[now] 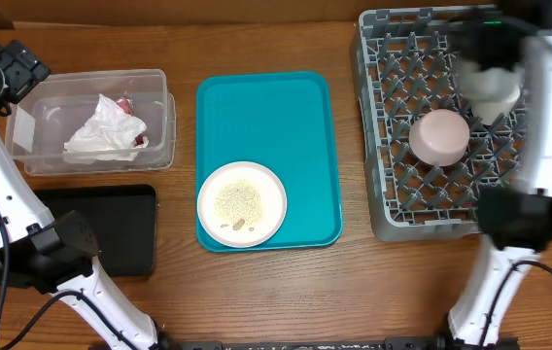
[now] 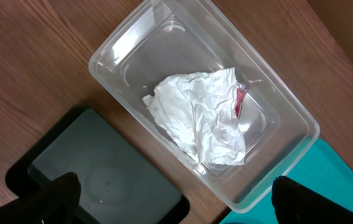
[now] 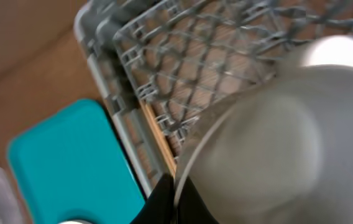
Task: Sort waste into correct bins and load items into the dishwasher
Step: 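Carry the saucer right and lower it into the rack beside the cup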
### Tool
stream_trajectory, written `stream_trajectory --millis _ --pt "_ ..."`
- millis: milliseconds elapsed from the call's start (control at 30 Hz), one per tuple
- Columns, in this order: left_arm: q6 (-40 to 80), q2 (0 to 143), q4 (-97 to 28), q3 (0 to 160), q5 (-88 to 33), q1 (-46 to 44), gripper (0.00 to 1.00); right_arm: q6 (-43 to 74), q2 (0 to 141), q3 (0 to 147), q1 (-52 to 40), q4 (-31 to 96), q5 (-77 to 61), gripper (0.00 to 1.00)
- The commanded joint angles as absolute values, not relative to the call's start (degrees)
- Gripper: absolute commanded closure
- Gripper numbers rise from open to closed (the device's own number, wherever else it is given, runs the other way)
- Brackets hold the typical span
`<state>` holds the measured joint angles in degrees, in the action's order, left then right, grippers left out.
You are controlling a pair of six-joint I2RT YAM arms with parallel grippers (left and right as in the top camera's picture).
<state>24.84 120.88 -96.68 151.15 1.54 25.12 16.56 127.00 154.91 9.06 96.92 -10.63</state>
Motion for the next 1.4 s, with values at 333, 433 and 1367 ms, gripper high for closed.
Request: stream_trajectory --millis 333,433,1367 --pt "23.77 121.16 -96.79 151.17 1.89 24.82 0.00 -4.38 125.14 134.72 33.54 97.08 -59.16 0.96" --pt "23.77 121.16 -96.79 151.17 1.89 24.82 0.00 -9.63 125.14 128.05 35.55 97.08 -66.48 0.96" --pt "23.77 121.16 -96.79 151.17 1.89 24.82 0.00 -18.44 124.86 108.42 37.89 94.37 -76.53 0.96"
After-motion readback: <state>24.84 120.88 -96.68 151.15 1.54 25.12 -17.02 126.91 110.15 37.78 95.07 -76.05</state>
